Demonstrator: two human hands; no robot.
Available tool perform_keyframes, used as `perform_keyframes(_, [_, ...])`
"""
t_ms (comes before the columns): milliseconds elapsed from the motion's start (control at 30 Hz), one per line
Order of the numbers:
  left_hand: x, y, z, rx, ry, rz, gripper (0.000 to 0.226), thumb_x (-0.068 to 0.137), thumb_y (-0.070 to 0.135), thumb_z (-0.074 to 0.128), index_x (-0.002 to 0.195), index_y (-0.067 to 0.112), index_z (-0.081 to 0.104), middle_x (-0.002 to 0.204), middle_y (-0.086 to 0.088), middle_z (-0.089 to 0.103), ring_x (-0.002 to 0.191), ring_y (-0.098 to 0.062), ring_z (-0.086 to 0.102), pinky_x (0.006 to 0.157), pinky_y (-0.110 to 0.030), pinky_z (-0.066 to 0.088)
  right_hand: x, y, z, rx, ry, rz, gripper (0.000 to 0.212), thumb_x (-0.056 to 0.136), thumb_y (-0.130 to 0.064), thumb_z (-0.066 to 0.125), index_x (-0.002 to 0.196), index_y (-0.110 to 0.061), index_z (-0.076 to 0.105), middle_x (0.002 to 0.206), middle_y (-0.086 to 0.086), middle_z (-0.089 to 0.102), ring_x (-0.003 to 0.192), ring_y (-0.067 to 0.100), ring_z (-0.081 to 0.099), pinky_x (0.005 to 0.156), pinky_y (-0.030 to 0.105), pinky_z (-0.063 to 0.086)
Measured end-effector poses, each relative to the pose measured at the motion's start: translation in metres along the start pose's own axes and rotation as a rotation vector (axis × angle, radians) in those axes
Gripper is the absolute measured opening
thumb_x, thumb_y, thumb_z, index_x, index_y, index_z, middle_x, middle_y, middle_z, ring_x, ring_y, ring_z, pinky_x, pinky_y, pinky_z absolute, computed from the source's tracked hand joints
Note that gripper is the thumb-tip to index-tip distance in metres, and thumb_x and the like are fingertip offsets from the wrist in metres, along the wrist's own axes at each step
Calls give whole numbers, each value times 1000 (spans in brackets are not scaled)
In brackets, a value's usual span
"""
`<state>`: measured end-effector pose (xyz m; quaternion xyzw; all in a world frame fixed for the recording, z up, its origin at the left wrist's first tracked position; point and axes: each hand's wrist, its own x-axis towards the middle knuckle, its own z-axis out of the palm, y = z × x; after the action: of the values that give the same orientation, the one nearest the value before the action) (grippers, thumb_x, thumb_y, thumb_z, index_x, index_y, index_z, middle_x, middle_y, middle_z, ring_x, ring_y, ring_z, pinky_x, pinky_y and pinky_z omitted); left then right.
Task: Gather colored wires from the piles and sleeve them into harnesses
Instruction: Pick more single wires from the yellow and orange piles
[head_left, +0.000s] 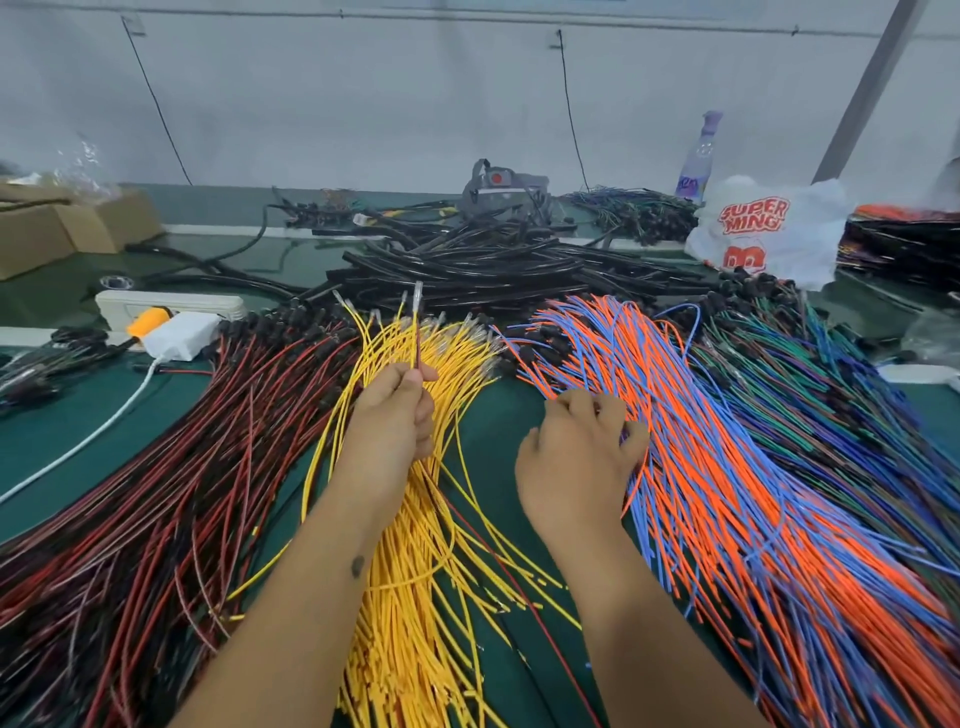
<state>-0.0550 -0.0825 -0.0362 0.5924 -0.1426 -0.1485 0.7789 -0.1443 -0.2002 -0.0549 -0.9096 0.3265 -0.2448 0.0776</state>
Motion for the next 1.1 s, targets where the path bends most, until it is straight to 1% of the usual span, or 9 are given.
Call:
perform_keyframes(167, [0,1,-1,-55,7,-32,24,103,16,38,93,10,59,50,6,30,37,-4,22,34,-15,20,0,-2,-3,121,63,-65,24,91,-15,51,111,-16,65,120,-2,56,119,23,41,98,37,18])
perform_keyframes(233, [-1,0,-2,-30,12,-9,24,103,20,41,93,12,61,51,7,29,38,-5,22,35,-16,21,0,-5,-5,274,93,-91,25,91,-10,54,113,-12,67,117,1,58,110,26,52,96,37,27])
perform_keyframes(367, [2,-3,-2,0,7,2,24,103,19,40,92,12,60,52,7,28,37,-4,23,34,-15,23,-4,-13,-8,561,-25,-123,34,96,-4,47,125,-14,61,117,1,57,101,28,57,90,46,47])
perform_keyframes(500, [3,-3,-1,28,-19,10,27,104,17,37,83,13,54,49,8,30,36,-3,24,33,-14,23,-7,-12,-6,404,-102,-183,40,93,-10,51,132,-18,53,114,4,58,106,27,56,94,42,43])
perform_keyframes(633, [1,-3,0,62,-15,13,28,104,19,37,82,14,53,53,7,32,40,-5,25,35,-15,24,-7,-8,-7,265,8,-167,41,90,-21,58,131,-19,54,122,4,50,115,25,45,98,35,33])
perform_keyframes(767, [-1,-1,1,84,-31,7,28,104,19,37,81,15,53,52,7,35,41,-5,25,38,-16,22,-6,-6,-2,117,-172,-113,57,97,-36,47,148,-17,30,140,5,43,129,27,34,106,38,25])
perform_keyframes(833, [-2,-1,1,77,-36,2,28,104,19,36,81,14,52,52,7,35,41,-5,25,38,-16,22,-5,-7,-1,48,-181,-107,54,99,-38,42,146,-14,33,138,6,45,127,28,36,103,39,27])
perform_keyframes(967, [-1,1,1,35,-40,-37,28,104,18,36,84,13,54,48,8,35,39,-5,25,36,-16,21,-5,-10,-3,31,-188,-129,33,100,-35,44,125,-15,51,123,7,53,116,28,45,94,38,35])
perform_keyframes(1100, [-1,2,2,17,-25,-45,26,104,15,35,89,12,56,45,9,35,35,-3,25,34,-15,22,-2,-10,-3,217,-169,-84,19,100,-25,47,109,-11,55,113,9,59,107,30,53,82,37,39])
